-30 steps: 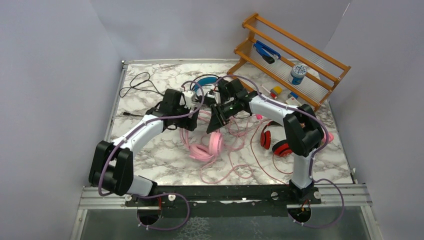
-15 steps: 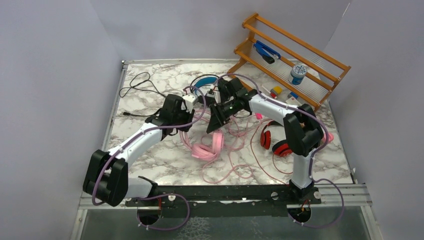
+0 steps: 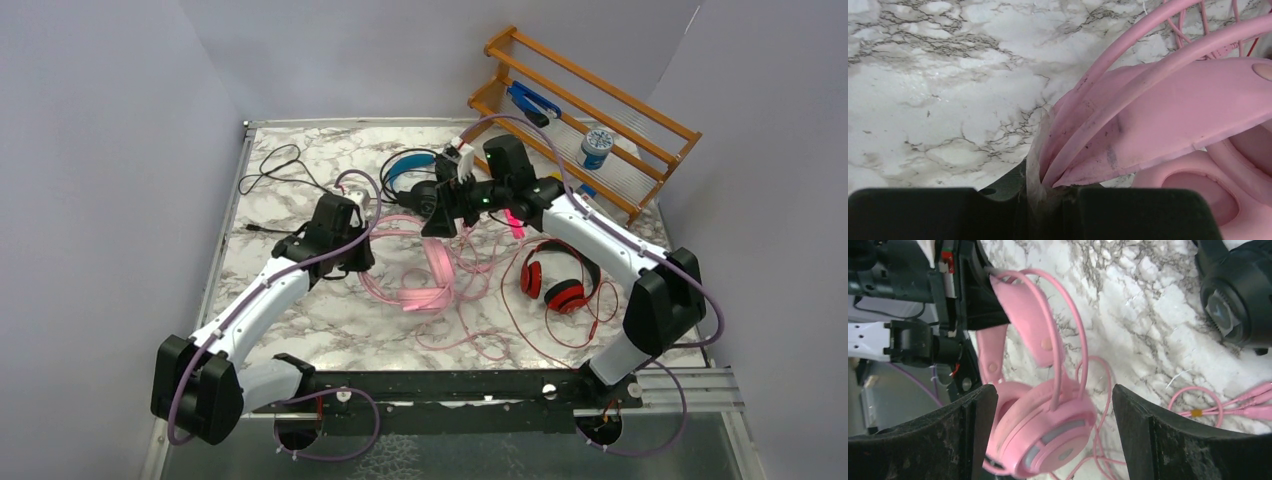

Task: Wrap the headphones
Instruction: Pick up the headphones from the center of the board, then wrap the headphones cable around the headphones.

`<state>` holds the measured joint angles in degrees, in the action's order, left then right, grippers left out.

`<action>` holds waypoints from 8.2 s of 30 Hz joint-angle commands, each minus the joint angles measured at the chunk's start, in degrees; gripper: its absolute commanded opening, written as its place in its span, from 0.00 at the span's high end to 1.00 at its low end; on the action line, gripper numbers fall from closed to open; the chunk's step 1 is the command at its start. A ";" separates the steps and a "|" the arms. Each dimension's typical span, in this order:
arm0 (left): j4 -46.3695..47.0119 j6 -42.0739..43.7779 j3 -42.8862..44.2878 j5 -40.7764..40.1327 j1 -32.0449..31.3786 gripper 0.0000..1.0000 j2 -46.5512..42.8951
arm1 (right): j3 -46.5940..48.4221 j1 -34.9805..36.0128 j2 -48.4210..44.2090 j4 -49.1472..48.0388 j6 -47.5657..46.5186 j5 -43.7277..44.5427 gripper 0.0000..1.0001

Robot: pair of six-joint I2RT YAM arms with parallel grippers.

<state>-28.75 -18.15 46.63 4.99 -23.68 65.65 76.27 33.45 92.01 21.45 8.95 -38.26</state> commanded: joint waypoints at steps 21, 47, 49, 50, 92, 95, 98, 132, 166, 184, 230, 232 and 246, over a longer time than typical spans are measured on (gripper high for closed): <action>-1.55 -7.44 2.05 0.02 0.12 0.48 17.67 | 2.47 6.54 18.31 -8.69 -11.19 15.75 0.45; 0.34 -0.13 6.71 -11.34 2.15 0.77 32.18 | -12.18 6.54 -3.48 -0.19 -3.94 19.71 0.19; -0.47 -0.51 7.12 -10.31 2.15 0.82 30.08 | -13.16 6.54 -4.73 -0.73 -3.52 19.51 0.16; -0.83 -0.75 7.15 -9.68 2.15 0.84 28.84 | -13.46 6.54 -5.02 -1.22 -3.12 19.15 0.15; -0.63 -5.38 2.78 -2.38 1.62 0.41 20.50 | -1.96 11.31 14.56 -5.75 -8.31 26.98 0.69; -0.60 -4.88 2.93 -2.23 1.62 0.40 20.56 | -3.40 11.31 13.25 -7.61 -8.42 25.92 0.69; -0.62 -4.90 3.23 -2.49 1.58 0.42 19.37 | -3.21 11.33 13.10 -7.01 -10.20 25.84 0.68; -17.56 -17.05 33.83 -1.03 6.21 1.00 3.85 | -11.70 9.26 -32.76 -1.12 -10.12 48.72 0.00; -16.97 -25.79 62.77 5.97 6.98 1.00 9.90 | -19.80 -4.90 -14.03 -35.51 -0.30 3.88 0.64; 7.04 -6.58 36.68 39.61 6.98 1.00 -1.27 | -12.63 -7.26 -24.60 -14.31 -3.61 9.82 0.87; 29.02 -49.37 35.43 13.88 6.80 1.00 1.64 | -17.91 8.79 2.29 -63.99 29.27 1.55 0.85; 26.42 -49.63 35.96 9.04 6.81 1.00 2.08 | -20.28 10.26 1.60 -66.63 29.67 2.34 0.86; 21.81 -42.44 39.28 -23.20 6.98 1.00 5.70 | -20.69 18.07 -2.41 -46.32 22.06 9.78 0.99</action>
<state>-10.33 -63.68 82.67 -4.21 -16.62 72.58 53.82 50.22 93.01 -34.00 34.89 -31.64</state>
